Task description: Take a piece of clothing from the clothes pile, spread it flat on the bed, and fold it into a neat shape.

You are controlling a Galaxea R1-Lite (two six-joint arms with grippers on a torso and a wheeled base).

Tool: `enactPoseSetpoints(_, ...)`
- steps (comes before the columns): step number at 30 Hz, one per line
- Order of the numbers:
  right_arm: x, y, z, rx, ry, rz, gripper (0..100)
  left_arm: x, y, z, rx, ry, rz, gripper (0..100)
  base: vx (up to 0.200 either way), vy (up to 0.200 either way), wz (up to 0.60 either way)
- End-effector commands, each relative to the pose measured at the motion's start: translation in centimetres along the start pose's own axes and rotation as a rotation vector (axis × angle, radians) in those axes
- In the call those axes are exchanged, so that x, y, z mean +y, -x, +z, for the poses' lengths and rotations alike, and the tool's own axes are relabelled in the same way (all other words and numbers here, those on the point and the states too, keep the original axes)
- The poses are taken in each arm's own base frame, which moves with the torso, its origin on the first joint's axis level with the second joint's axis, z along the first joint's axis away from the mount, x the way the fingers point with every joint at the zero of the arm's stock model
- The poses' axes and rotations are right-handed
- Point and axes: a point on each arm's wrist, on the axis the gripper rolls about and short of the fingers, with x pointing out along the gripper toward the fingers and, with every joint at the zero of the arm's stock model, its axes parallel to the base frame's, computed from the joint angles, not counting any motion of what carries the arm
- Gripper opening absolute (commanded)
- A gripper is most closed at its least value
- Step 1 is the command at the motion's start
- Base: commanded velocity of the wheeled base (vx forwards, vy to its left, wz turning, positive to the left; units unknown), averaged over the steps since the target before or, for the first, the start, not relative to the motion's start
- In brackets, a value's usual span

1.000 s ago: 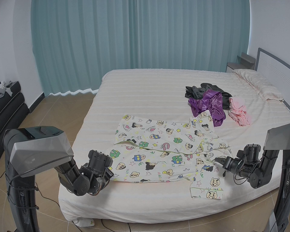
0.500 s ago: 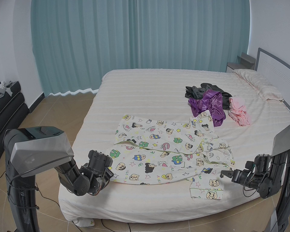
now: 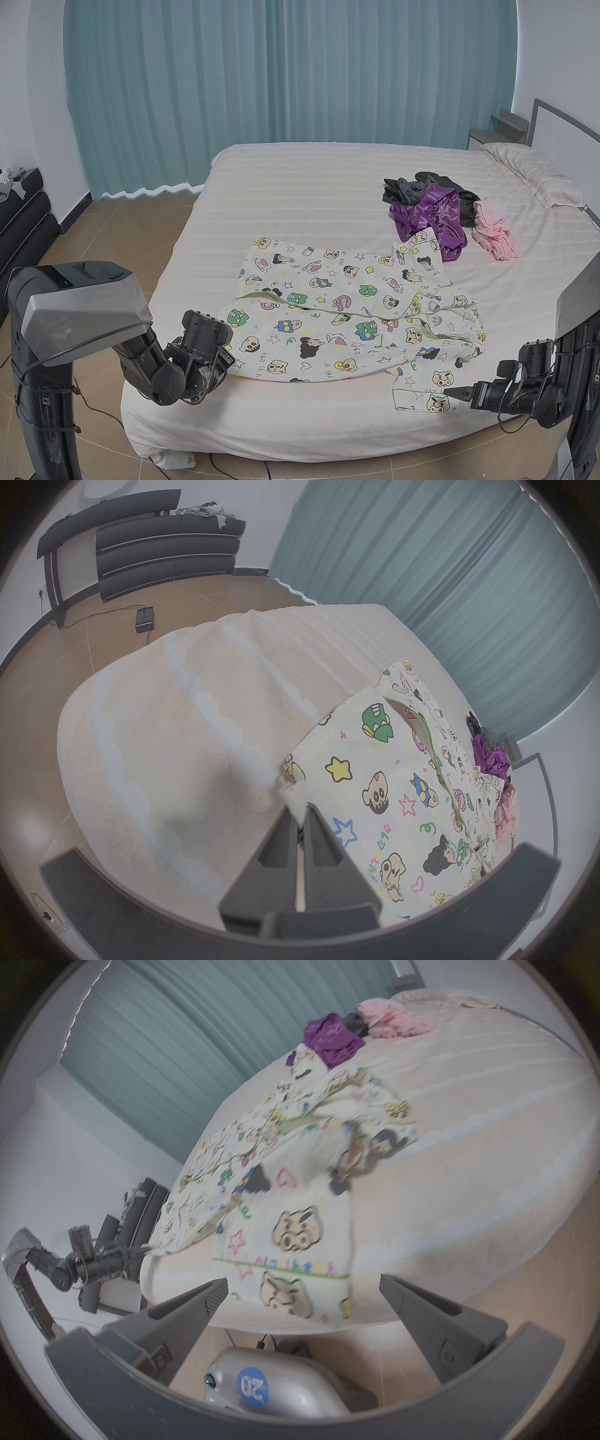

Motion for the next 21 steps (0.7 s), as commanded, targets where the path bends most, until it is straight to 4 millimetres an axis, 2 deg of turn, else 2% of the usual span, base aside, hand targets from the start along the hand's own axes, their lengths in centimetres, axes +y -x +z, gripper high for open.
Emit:
enactPoseSetpoints(1,1.0,-0.9,-1.8,0.092,0.016,0.015,100,0.0,0.0,0.0,-0.005,0.002,-0.01,0,0.0,0.0,0.0)
enactPoseSetpoints(7,0.4,-1.6,-1.9,0.079,0.01,-0.01,100,-0.1,0.0,0.0,-0.006,0.001,-0.012,0,0.0,0.0,0.0)
enactPoseSetpoints(16,-0.3,-1.4,-1.9,0.063,-0.01,-0.062,100,-0.1,0.0,0.0,-0.006,0.002,-0.013,0,0.0,0.0,0.0)
enactPoseSetpoints(21,-0.6,-2.2,-1.5,0.044,-0.007,-0.055,100,-0.1,0.0,0.1,-0.007,0.003,-0.012,0,0.0,0.0,0.0)
